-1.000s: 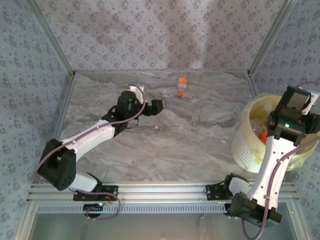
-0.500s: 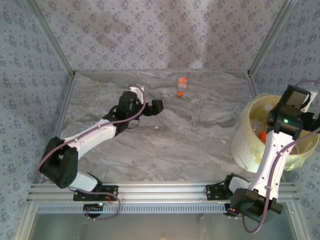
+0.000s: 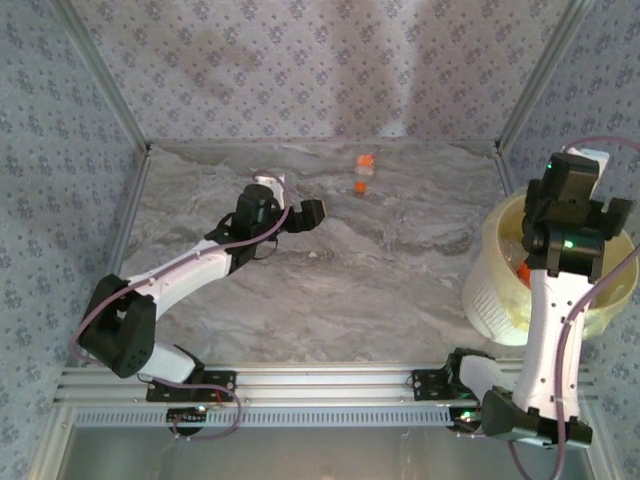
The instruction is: Put the plastic bottles in the bin
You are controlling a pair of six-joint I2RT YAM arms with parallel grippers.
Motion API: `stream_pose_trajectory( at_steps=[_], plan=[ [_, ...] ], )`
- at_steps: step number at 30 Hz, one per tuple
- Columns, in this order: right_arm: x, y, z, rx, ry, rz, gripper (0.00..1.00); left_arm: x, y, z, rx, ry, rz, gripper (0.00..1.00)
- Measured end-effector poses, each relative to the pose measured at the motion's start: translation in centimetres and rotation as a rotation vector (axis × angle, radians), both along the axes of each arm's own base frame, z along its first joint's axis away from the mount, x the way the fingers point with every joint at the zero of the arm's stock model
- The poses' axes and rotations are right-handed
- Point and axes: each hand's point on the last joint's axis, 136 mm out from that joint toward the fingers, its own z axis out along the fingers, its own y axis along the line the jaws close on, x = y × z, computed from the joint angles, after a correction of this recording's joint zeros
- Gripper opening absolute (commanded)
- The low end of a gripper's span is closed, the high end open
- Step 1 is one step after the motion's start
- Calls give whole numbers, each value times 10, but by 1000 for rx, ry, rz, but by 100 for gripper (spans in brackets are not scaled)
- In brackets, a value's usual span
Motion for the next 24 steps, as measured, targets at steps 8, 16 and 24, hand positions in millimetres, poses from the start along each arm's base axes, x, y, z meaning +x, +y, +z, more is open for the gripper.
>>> stream_pose_trajectory(
  at_steps=[8, 16, 24],
  plan=[
    [56, 104, 4, 67, -61, 356, 100, -2, 31, 10, -14, -26, 97, 98],
    [104, 208, -2, 101, -69, 647, 100, -10, 62, 19, -36, -55, 170, 98],
    [156, 289, -40, 174, -1, 835, 100, -17, 89, 33, -20, -100, 271, 98]
  ],
)
